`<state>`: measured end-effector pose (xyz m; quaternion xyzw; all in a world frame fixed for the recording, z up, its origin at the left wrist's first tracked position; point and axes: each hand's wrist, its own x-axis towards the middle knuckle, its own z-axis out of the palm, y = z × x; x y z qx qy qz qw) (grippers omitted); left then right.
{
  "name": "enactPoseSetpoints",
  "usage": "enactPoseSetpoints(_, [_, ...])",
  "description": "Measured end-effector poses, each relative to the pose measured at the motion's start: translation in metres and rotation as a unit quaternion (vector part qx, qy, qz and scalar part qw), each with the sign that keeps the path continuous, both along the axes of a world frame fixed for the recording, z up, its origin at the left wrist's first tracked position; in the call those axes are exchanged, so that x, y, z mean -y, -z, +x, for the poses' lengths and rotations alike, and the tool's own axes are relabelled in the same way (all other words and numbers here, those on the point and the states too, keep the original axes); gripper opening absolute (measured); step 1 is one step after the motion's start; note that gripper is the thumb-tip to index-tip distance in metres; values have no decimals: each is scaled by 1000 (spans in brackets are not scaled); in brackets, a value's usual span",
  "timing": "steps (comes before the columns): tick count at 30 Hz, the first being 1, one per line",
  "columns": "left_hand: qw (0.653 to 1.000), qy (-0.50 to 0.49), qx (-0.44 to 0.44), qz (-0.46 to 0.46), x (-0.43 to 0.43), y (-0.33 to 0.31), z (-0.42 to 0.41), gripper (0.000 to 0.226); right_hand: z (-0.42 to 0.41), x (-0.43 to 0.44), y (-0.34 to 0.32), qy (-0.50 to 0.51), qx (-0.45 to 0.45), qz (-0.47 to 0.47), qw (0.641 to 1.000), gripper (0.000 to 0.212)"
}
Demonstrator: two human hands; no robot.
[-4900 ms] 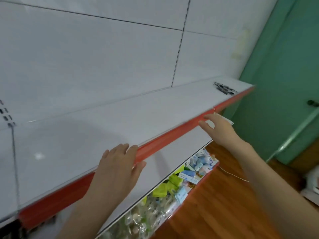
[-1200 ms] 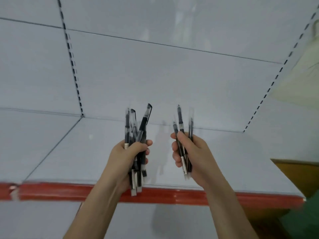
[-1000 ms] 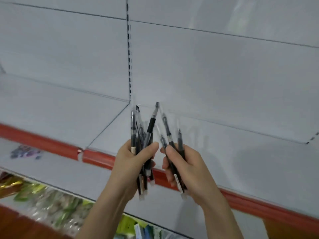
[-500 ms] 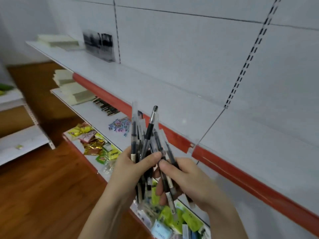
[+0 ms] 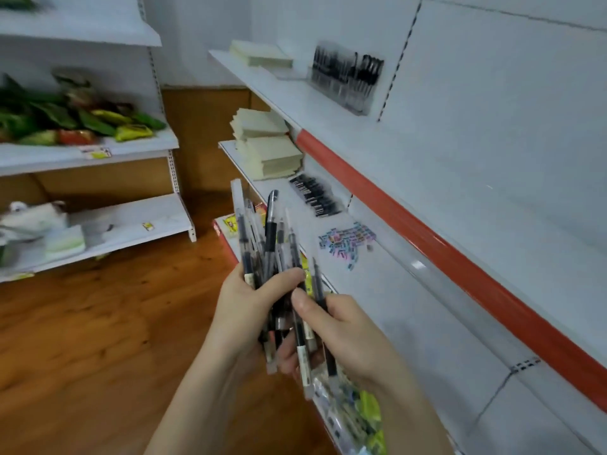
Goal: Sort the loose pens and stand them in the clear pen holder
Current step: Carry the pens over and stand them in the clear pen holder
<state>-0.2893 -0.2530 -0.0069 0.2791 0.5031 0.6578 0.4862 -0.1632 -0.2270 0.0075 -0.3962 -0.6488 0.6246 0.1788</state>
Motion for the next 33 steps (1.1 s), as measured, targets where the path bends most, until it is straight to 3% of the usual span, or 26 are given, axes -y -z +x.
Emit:
enactPoseSetpoints(6, [998,-44,55,3,-43,9,-63,45,-75,-54,10,-15,-17,-2,1000,36])
enactPoseSetpoints(11, [995,-77,67,-1,-110,17,-125,37,-140,-129,18,-38,-34,-3,999,42])
enactPoseSetpoints(15, [994,-102,29,-20,-171,8,-181,22,-197,-200,16,-74,-18,41,996,68])
enactPoseSetpoints(19, [992,-125,19,-9,-222,-6,-232,27,-249,-257,5,-66,18,110,992,51])
enactPoseSetpoints(22, [989,-147,6,-5,-253,-11,-264,24,-281,-292,1,-72,38,138,987,51])
enactPoseSetpoints(24, [988,-156,6,-7,-273,-11,-285,25,-297,-314,-5,-31,33,144,989,49])
enactPoseSetpoints(29, [992,-119,40,-3,-334,-11,-337,14,-328,-386,-14,99,-15,159,982,10])
enactPoseSetpoints(33, [998,-45,41,7,-389,-13,-379,19,-346,-449,-17,232,-39,162,958,17])
